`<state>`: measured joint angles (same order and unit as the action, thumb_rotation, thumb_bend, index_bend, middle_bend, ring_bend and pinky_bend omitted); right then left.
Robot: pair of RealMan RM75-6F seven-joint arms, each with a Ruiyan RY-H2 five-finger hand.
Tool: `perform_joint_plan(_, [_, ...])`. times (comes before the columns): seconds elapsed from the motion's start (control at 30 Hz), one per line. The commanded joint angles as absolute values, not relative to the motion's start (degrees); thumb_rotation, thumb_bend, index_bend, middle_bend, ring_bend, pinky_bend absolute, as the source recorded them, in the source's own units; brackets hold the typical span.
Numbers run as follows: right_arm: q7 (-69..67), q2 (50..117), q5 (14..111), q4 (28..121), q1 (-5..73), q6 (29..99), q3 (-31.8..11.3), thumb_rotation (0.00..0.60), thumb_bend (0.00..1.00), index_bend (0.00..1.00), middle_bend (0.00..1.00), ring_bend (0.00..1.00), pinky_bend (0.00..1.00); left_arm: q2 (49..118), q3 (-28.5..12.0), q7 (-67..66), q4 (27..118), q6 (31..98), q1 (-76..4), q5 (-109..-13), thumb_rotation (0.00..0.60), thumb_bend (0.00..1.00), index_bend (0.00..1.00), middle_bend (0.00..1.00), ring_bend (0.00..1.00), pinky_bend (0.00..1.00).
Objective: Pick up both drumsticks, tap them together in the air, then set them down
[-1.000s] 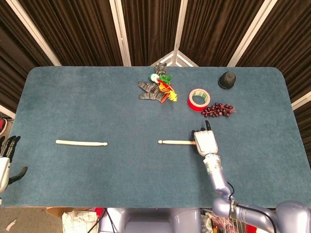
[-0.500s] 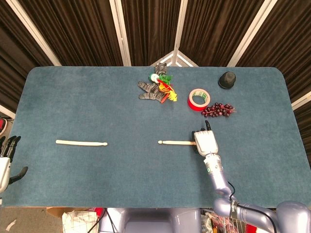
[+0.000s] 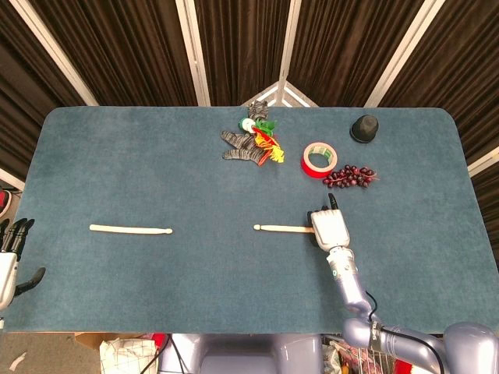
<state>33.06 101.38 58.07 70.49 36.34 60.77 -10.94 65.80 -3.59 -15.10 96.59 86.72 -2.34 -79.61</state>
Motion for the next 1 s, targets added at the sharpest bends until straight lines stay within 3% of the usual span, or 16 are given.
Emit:
perform_joint_plan(0.03, [33.3, 101.3, 57.9, 70.5, 36.4, 60.4, -10.8, 0.6, 0.39, 0.62, 0.55, 0.37, 0.0, 65.7, -3.5, -15.0, 96.7, 86.8, -2.3, -79.8, 0.6, 0.34, 0.1, 0.08, 0.0, 0.0])
perform_joint_plan(0.4, [33.3, 101.1, 58.0, 71.0, 36.5, 60.2, -10.8, 0.6, 0.41, 0.75, 0.56, 0.39, 0.0, 65.4, -3.4, -14.5, 97.0, 87.1, -2.2, -80.1, 0.6, 0.34, 0.11, 0.07, 0.0, 0.0])
perform_joint_plan(1.0, [23.0, 94.0, 68.5, 77.3, 35.0, 62.4, -9.1, 0.6, 0.43, 0.76, 0.59, 0.41, 0.0, 65.2, -3.3, -14.1, 97.0, 87.1, -2.1, -80.2, 0.6, 0.34, 0.11, 0.07, 0.0, 0.0])
